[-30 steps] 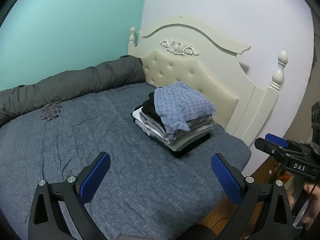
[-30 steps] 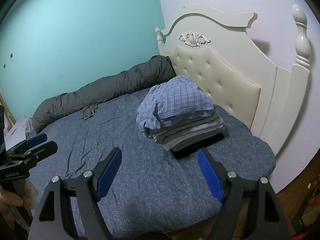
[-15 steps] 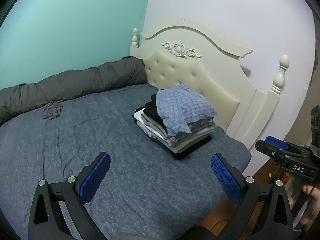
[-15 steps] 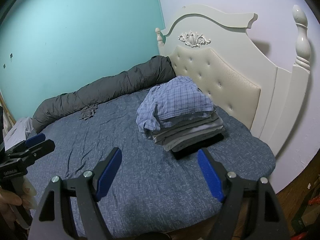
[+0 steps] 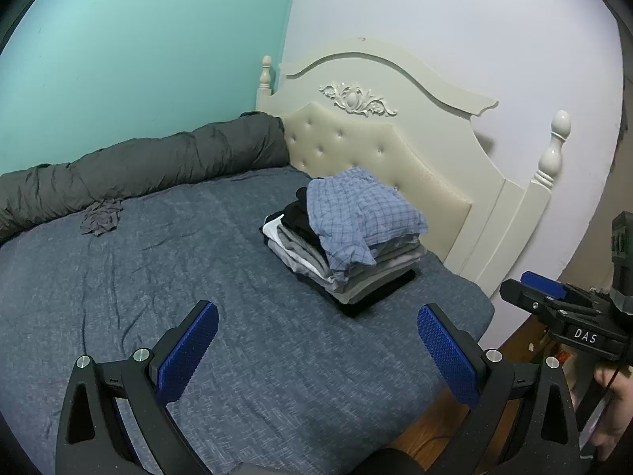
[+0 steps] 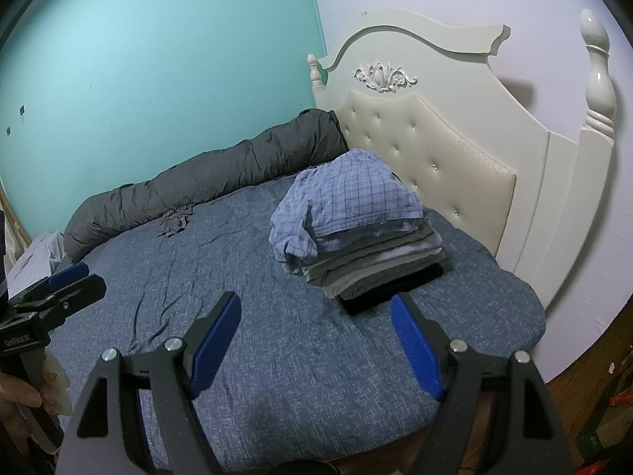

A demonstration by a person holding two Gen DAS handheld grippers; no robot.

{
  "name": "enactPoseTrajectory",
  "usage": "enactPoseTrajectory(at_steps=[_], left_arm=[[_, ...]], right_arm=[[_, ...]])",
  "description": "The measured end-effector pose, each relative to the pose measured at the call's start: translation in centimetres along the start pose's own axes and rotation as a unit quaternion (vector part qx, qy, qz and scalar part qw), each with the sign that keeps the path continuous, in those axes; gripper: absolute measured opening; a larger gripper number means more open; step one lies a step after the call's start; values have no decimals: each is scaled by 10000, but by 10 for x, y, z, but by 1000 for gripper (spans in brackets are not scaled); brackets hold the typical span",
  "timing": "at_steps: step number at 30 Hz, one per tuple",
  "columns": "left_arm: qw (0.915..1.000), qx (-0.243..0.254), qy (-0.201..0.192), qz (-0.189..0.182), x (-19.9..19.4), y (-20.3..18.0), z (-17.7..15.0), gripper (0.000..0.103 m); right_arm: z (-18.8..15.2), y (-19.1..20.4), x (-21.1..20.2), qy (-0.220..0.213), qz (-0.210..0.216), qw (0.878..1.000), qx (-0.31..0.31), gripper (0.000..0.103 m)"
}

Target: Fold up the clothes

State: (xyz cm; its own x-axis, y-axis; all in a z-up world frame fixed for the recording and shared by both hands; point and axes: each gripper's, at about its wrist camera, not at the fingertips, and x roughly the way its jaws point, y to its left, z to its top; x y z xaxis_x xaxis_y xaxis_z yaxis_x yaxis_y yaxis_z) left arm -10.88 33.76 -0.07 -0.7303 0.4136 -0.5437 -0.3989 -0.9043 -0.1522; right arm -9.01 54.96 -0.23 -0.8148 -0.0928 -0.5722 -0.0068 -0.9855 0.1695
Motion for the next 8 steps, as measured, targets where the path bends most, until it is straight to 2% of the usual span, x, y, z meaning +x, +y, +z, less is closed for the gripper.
enactPoseTrajectory(at_steps=[8], left_arm=[[10000,-13,-30,-35,-1,0,0,103]], right_arm=[[-1,0,0,5,4,10000,-10,79]])
